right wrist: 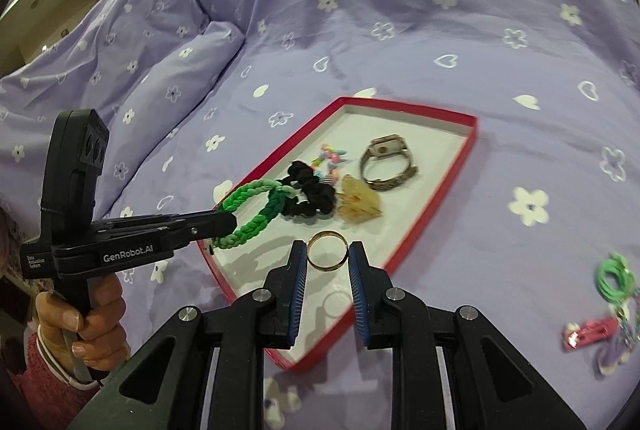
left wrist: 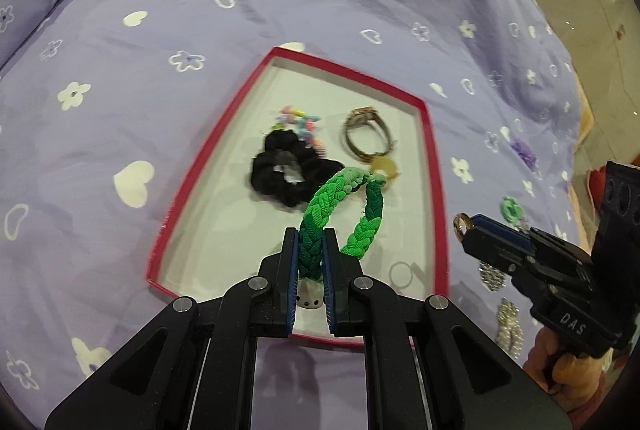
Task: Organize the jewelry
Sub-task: 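Carry the green braided bracelet and gold ring over the tray with both grippers, then open both grippers to drop the green bracelet and gold ring into the tray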
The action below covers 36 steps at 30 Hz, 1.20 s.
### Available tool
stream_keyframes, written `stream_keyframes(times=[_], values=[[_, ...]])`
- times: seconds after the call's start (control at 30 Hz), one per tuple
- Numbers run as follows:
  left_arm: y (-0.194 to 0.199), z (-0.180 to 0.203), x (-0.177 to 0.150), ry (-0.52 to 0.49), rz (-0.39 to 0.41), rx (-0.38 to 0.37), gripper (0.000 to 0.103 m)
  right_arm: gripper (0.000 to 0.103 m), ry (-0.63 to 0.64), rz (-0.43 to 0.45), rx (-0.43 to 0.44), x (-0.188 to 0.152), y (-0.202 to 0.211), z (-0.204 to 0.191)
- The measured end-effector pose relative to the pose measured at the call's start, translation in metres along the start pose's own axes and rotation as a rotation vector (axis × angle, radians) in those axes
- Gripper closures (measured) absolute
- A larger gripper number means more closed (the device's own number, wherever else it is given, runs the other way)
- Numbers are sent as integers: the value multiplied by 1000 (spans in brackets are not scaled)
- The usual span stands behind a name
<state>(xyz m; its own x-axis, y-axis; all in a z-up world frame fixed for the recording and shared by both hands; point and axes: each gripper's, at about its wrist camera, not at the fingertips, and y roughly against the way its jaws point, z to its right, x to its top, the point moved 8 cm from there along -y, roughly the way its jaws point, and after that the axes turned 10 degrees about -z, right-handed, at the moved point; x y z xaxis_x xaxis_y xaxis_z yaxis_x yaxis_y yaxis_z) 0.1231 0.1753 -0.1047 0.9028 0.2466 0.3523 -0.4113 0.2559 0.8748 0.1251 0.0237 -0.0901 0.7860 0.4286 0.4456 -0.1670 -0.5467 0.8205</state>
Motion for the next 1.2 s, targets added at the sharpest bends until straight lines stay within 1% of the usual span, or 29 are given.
stream_keyframes(times=[0.23, 0.47, 0.7, 0.8, 0.93, 1.0, 1.07, 1.2], values=[[-16, -14, 10, 24, -33, 44, 93, 82, 28, -63, -4, 7, -34, -8], [-42, -23, 14, 23, -99, 85, 93, 82, 76, -149, -46, 6, -65, -9], [-53, -33, 14, 48, -119, 100, 93, 82, 106, -205, -87, 4, -82, -4], [-56, -37, 14, 65, -123, 94, 93, 82, 130, -222, -108, 5, -86, -6], [-55, -38, 13, 72, -121, 93, 91, 81, 144, -238, -109, 5, -88, -7], [-55, -38, 12, 71, -120, 97, 87, 81, 146, -243, -106, 6, -88, -7], [-54, -38, 12, 71, -118, 102, 82, 81, 151, -247, -105, 5, -88, -7], [-52, -38, 12, 71, -117, 107, 80, 80, 144, -245, -102, 6, -88, -7]])
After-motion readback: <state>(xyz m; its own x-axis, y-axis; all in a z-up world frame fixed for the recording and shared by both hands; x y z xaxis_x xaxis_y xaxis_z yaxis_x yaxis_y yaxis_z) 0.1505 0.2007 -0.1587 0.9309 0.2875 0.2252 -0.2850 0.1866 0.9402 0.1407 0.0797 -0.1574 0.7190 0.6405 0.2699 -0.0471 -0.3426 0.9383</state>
